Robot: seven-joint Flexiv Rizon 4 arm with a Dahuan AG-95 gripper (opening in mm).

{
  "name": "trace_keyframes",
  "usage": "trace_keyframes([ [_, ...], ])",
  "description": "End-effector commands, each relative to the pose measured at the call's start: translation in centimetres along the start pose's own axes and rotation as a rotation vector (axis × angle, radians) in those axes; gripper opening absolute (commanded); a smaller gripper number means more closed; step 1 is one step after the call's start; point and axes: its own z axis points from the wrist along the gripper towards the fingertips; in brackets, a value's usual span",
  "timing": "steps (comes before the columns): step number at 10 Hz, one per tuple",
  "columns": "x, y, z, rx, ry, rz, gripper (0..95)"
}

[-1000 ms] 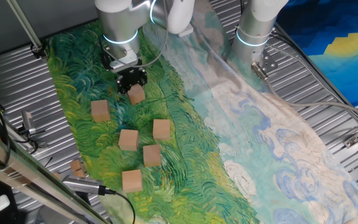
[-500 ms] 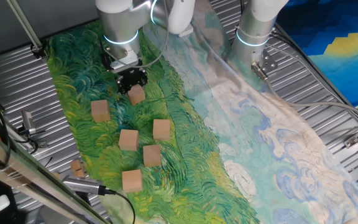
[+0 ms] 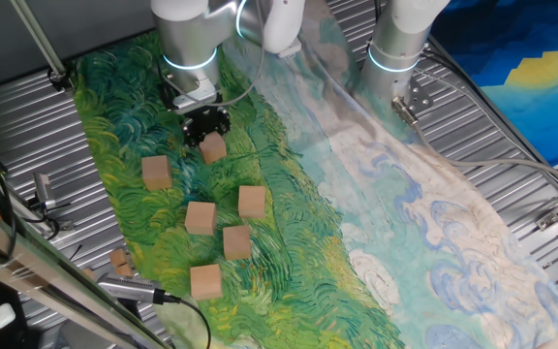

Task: Stack the blocks into a pyramid shape

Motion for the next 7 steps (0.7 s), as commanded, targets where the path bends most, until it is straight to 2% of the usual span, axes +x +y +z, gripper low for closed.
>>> trace_keyframes([
  [1, 0.03, -0.04, 0.18, 0.002, 0.010, 0.002, 0.0],
  [4, 0.03, -0.04, 0.27, 0.000, 0.011, 0.005, 0.0],
  [5, 0.03, -0.04, 0.27, -0.003, 0.010, 0.007, 38.0],
  [6, 0.03, -0.05, 0.18, -0.005, 0.009, 0.008, 38.0],
  [7, 0.02, -0.06, 0.16, -0.004, 0.007, 0.007, 57.0],
])
